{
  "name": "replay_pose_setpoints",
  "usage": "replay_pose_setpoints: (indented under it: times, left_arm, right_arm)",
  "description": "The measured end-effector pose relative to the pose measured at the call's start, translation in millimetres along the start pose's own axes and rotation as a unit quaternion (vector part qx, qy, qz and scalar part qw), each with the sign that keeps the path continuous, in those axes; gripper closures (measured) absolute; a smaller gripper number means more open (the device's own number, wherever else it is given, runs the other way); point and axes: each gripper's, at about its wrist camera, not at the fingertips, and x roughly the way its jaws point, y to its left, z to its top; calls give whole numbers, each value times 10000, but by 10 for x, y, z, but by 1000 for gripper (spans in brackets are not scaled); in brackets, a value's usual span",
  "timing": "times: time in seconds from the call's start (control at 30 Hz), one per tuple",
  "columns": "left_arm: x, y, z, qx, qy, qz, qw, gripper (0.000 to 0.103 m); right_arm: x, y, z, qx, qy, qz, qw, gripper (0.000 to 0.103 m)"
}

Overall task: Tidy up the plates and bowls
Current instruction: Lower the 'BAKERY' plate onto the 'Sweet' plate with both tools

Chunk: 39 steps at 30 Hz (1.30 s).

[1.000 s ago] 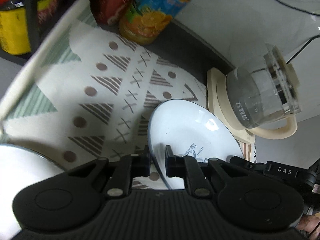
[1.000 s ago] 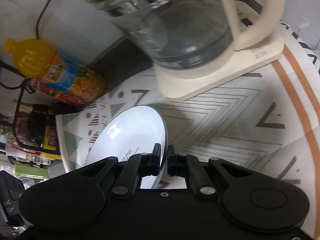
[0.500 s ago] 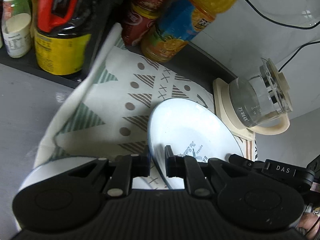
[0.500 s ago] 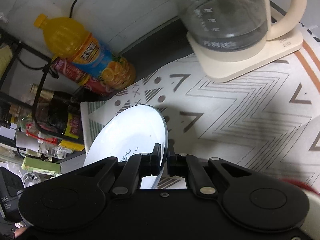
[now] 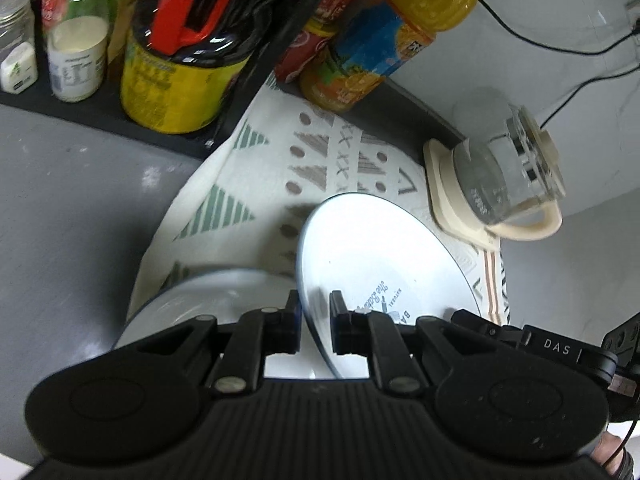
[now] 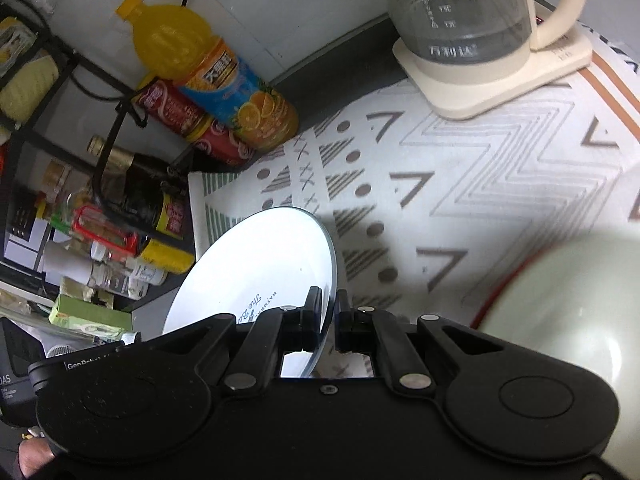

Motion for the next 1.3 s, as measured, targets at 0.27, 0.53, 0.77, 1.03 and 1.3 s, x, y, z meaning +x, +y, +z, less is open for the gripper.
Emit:
replay_pose_setpoints:
  times: [0.27, 0.53, 0.77, 1.03, 1.3]
  left_arm:
    - [-208, 191, -214, 396, 33, -14, 9992, 91]
    - [-245, 356, -383, 412, 200, -1, 9990, 91]
    - [-171, 436, -527, 307, 369, 53, 9988, 91]
    - [-92, 501, -606, 290, 515, 322, 9977, 91]
    - [-6, 539, -651, 300, 629, 467, 9965, 89]
  right_arm:
    - [-97, 154, -436, -35, -95, -42, 9999, 96]
    - [-139, 274, -759, -119, -102, -175, 9997, 95]
    - [-117, 262, -909, -235, -36, -378, 9990, 95]
    - [-39, 308, -947, -444, 34, -513, 9977, 95]
    - [14, 339, -980, -577, 38, -597, 9965, 95]
